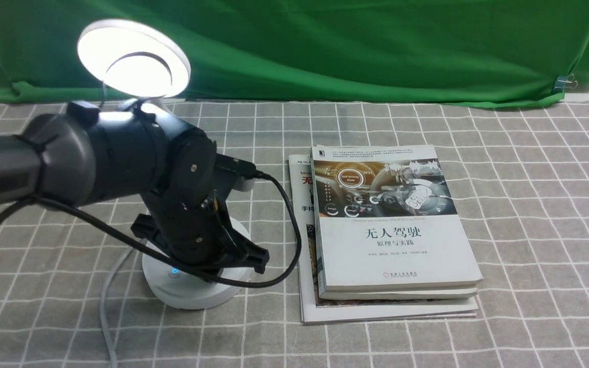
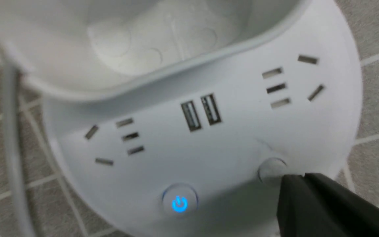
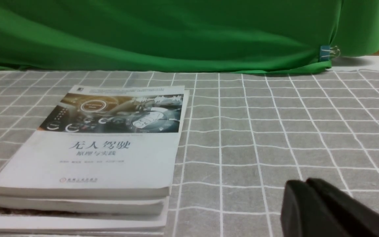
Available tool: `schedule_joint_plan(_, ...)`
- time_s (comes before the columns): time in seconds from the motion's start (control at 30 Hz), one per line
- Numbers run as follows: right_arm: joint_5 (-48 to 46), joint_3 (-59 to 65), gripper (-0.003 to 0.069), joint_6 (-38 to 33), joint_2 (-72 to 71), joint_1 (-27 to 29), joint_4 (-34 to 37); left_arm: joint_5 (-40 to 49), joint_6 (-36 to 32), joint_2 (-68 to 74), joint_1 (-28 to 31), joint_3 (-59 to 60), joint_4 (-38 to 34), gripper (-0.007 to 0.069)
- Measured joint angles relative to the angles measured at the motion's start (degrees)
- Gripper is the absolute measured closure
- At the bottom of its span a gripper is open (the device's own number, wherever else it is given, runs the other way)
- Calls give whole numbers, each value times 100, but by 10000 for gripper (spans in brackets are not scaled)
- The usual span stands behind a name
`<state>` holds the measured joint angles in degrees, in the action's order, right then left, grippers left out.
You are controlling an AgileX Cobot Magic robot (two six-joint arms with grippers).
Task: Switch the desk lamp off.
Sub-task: Use the left arm to press the button switch on the lamp holder
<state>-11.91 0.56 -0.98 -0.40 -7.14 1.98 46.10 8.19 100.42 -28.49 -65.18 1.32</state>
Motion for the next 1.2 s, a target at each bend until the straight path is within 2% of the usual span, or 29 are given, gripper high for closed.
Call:
schedule_joint_plan(0.7, 0, 0, 617, 0, 0, 0, 0, -208, 77, 320, 0, -59, 82, 624)
schedule_joint_plan(1.2, 0, 0, 617, 0, 0, 0, 0, -153, 197, -54, 0, -1, 105, 624)
